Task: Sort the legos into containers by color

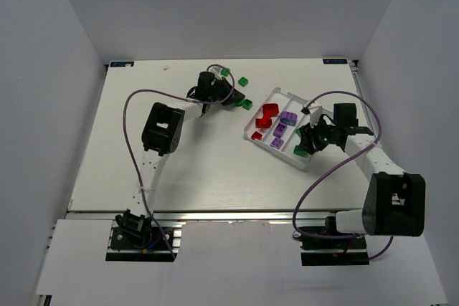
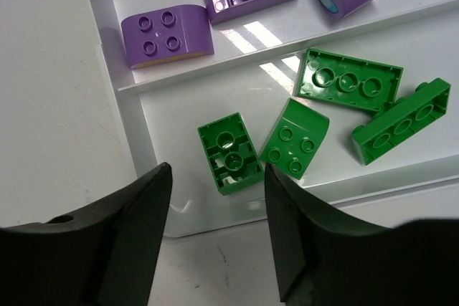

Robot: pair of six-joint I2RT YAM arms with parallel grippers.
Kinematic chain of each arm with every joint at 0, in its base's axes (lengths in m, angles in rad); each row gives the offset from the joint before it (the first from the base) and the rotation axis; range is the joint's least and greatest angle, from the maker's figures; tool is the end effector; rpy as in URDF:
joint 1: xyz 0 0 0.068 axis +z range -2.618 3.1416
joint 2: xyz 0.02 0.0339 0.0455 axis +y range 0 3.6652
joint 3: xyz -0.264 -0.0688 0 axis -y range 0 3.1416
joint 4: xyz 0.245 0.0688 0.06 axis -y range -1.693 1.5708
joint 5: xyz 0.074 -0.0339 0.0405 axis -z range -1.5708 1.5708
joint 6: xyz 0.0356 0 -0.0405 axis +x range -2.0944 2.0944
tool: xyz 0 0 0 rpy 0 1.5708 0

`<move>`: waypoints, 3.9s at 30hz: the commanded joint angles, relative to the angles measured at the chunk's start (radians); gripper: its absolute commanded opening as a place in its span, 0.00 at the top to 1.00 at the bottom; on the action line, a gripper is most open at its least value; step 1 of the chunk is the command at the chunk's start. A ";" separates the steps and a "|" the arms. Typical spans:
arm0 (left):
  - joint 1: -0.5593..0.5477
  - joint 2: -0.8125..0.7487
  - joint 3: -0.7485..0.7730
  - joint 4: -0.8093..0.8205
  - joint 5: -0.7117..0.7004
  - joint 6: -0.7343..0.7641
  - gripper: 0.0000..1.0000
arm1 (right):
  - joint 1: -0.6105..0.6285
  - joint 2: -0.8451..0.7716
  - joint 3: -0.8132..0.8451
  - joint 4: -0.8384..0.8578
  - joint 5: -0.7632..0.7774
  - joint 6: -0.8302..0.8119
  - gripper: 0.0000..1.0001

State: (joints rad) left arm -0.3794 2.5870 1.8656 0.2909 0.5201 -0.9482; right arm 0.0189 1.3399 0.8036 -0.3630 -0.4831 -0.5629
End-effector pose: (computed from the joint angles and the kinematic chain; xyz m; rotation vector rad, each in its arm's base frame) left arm 0.5167 -0.2251 0.0920 -0.2552 2.2008 -1.3205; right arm 0.2661 0.0216 0.2143 -0.8688 2.1965 0.3378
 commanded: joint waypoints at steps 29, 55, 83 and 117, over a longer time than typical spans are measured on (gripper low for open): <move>0.037 0.091 0.495 -0.107 -0.430 0.104 0.50 | -0.007 -0.177 -0.034 0.211 -0.031 0.212 0.49; 0.040 0.127 0.492 -0.151 -0.391 0.713 0.20 | -0.008 -0.143 -0.058 0.246 -0.052 0.259 0.38; 0.011 0.222 0.544 -0.193 -0.565 0.881 0.26 | -0.050 -0.122 -0.017 0.251 -0.061 0.301 0.36; 0.011 0.168 0.399 -0.084 -0.485 0.829 0.79 | -0.063 -0.113 -0.003 0.246 -0.058 0.304 0.36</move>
State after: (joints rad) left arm -0.3656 2.8338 2.3318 0.2390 0.0002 -0.0937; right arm -0.0395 1.2316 0.7578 -0.1463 -0.5274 -0.2649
